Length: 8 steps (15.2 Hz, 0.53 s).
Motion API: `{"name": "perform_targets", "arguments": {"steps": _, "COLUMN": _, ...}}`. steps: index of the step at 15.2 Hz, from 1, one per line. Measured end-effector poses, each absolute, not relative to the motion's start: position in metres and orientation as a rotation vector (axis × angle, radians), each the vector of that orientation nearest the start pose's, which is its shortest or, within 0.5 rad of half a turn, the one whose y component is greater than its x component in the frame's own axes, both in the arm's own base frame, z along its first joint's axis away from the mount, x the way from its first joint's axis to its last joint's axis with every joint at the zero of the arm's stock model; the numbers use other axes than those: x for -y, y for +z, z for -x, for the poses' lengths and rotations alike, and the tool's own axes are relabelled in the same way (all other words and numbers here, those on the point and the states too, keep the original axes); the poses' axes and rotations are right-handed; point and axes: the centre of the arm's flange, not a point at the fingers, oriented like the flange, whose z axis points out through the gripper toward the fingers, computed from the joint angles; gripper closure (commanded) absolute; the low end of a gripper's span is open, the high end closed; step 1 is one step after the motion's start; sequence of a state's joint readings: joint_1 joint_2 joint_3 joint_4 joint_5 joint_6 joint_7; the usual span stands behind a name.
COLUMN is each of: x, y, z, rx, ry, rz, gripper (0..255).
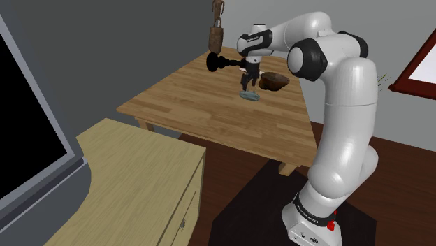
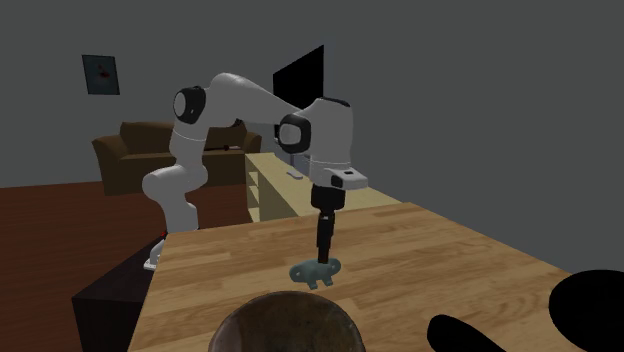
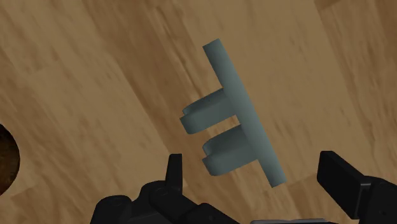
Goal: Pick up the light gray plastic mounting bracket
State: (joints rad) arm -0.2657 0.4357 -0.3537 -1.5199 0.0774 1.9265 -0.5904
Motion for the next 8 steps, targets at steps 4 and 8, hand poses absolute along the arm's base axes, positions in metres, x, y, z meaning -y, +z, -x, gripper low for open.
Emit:
{"name": "perform_targets", "arguments": {"steps": 4, "x": 0.362, "y": 0.403, "z": -0.575, "rx": -0.04, "ry": 0.07, "rz": 3.201, "gripper": 0}}
{"name": "perform_targets", "arguments": {"steps": 8, "x": 0.364, "y": 0.385, "z": -0.575, "rx": -0.04, "ry": 0.07, "rz": 3.201, "gripper": 255}}
